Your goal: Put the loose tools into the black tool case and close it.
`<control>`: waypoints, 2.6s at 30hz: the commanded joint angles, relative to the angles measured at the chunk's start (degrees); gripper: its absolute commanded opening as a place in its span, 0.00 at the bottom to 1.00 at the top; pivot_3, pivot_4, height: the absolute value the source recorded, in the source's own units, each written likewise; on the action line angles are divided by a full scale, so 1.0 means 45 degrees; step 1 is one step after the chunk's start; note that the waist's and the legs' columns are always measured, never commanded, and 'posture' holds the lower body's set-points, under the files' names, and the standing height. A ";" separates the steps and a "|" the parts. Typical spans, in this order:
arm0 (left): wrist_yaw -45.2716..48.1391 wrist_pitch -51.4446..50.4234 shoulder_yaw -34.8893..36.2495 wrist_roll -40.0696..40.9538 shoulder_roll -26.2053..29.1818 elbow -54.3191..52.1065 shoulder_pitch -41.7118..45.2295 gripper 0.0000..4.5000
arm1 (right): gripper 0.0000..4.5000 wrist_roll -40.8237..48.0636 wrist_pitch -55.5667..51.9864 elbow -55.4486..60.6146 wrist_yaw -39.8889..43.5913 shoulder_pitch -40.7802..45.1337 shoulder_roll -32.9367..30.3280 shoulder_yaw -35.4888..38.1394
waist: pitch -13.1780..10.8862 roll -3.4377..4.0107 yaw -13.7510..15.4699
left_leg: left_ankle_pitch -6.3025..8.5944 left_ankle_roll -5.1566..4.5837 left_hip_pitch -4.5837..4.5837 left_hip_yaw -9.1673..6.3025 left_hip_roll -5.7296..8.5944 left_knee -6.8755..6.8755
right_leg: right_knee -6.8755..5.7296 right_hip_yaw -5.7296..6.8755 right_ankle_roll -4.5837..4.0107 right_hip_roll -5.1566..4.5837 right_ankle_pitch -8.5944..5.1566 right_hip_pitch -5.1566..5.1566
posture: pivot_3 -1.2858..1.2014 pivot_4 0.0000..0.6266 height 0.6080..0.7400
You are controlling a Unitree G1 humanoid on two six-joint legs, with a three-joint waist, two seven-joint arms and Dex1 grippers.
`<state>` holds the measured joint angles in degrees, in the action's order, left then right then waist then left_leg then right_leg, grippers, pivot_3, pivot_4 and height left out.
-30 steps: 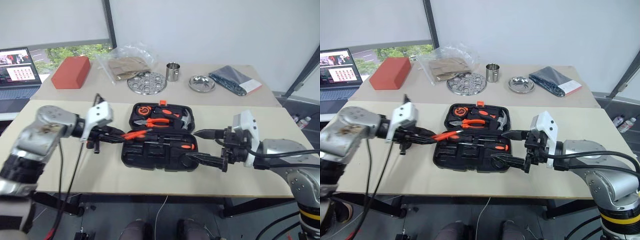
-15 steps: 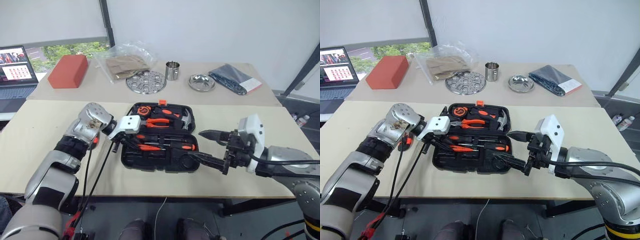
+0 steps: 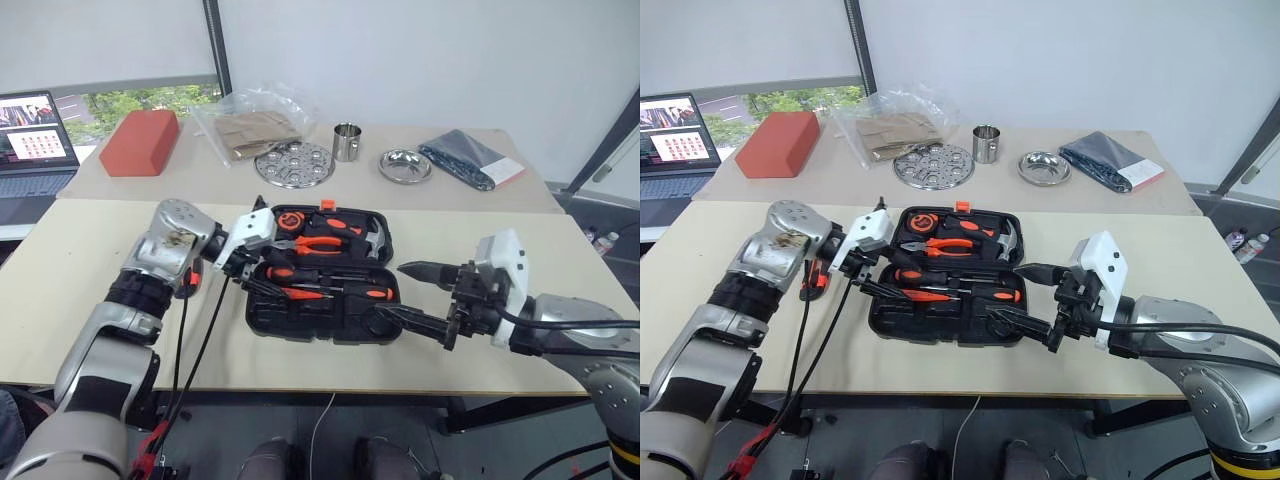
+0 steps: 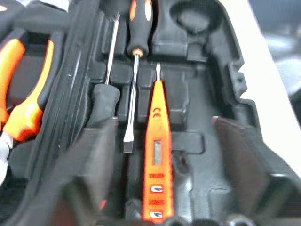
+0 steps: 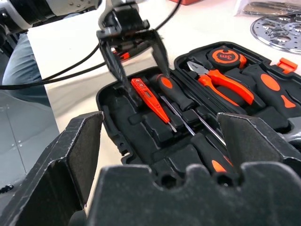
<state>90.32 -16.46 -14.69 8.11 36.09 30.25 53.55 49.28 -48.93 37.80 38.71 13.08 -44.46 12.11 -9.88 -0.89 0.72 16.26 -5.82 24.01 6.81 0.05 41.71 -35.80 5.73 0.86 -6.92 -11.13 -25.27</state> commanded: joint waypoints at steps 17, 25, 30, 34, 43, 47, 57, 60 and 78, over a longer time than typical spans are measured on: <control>-0.2714 0.2247 -0.0537 -0.1466 -0.1151 0.0769 -0.2037 0.00 | 1.00 0.0184 0.0102 -0.0078 -0.0075 0.0385 -0.0121 0.0056 | 0.0044 0.0004 0.0002 | 0.0004 0.0000 -0.0054 -0.0001 0.0006 0.0011 | -0.0003 -0.0009 0.0011 -0.0034 0.0012 0.0047 | 0.52 0.24 0.95; -0.2697 0.0019 0.1208 0.0405 -0.0192 -0.2210 -0.3082 0.00 | 1.00 -0.0183 0.0347 -0.0424 0.0257 0.0215 -0.0352 0.0148 | 0.0066 0.0006 -0.0047 | 0.0006 0.0003 -0.0058 0.0000 0.0003 0.0007 | -0.0015 -0.0011 0.0007 -0.0098 0.0014 0.0035 | 0.52 0.24 0.95; -0.3775 -0.2683 0.3584 0.1935 0.1335 -0.4715 -0.4173 0.12 | 1.00 -0.0602 0.0638 -0.1141 0.0742 0.0060 -0.0766 0.0417 | 0.0059 0.0002 -0.0056 | 0.0004 0.0005 -0.0047 -0.0001 0.0003 0.0006 | -0.0014 -0.0002 0.0008 -0.0091 0.0013 0.0024 | 0.52 0.24 0.95; -0.5436 -0.5052 0.6690 0.2957 0.2678 -0.6845 -0.6552 0.40 | 1.00 -0.0145 0.0556 -0.1109 0.1328 0.0579 -0.0799 0.0142 | 0.0057 0.0010 -0.0154 | 0.0007 0.0009 -0.0054 -0.0001 0.0003 -0.0004 | -0.0006 -0.0013 0.0012 -0.0103 0.0010 0.0026 | 0.52 0.24 0.95; -0.8993 -0.7497 1.1911 0.3377 0.1694 -1.0741 -1.2807 0.99 | 1.00 -0.0074 0.0606 -0.1845 0.2647 0.3043 -0.0322 -0.1559 | 0.0035 0.0012 -0.0121 | 0.0084 0.0155 -0.0072 -0.0018 0.0002 -0.0035 | 0.0017 -0.0012 0.0005 -0.0119 0.0002 0.0031 | 0.52 0.24 0.95; -1.0869 -0.9525 1.2308 0.3977 0.1177 -1.1314 -1.1940 0.99 | 1.00 -0.0245 0.0670 -0.2197 0.3001 0.3525 -0.0174 -0.1984 | 0.0031 0.0015 0.0178 | 0.0087 0.0189 -0.0091 -0.0041 0.0014 -0.0032 | 0.0024 -0.0005 0.0003 -0.0134 0.0002 0.0020 | 0.52 0.24 0.95; -1.4245 -1.2525 0.8229 0.3100 0.0957 -0.8523 -0.6210 0.99 | 1.00 -0.0919 0.0992 -0.1898 0.2589 0.3402 0.0486 -0.2427 | 0.0045 -0.0015 0.0231 | 0.0062 0.0220 -0.0112 0.0000 0.0031 -0.0042 | -0.0040 0.0003 -0.0008 -0.0035 0.0028 0.0055 | 0.52 0.24 0.95; -1.4352 -1.1883 0.6978 0.2572 0.1098 -0.6993 -0.5445 0.99 | 1.00 -0.0893 0.0912 -0.1639 0.2326 0.3184 0.0657 -0.2382 | 0.0047 -0.0019 0.0044 | 0.0038 0.0247 -0.0123 0.0014 0.0030 -0.0105 | -0.0019 0.0003 -0.0012 -0.0009 0.0025 0.0049 | 0.52 0.24 0.95; -0.8183 -0.5788 0.4972 0.2950 0.2496 -0.3510 -0.3232 0.40 | 1.00 0.0273 0.0078 -0.0890 0.2369 0.1990 -0.0342 -0.1500 | 0.0016 -0.0083 0.0031 | -0.0022 0.0332 -0.0149 0.0018 0.0006 -0.0193 | -0.0040 0.0015 -0.0098 -0.0110 0.0017 0.0004 | 0.52 0.24 0.95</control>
<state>40.96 -47.87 8.86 17.79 43.56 20.04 36.23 48.63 -48.20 31.40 48.47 22.30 -44.58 2.84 -9.81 -1.26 0.86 16.16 -4.33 23.39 6.86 0.07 40.85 -35.98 5.84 0.40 -7.41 -11.04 -25.28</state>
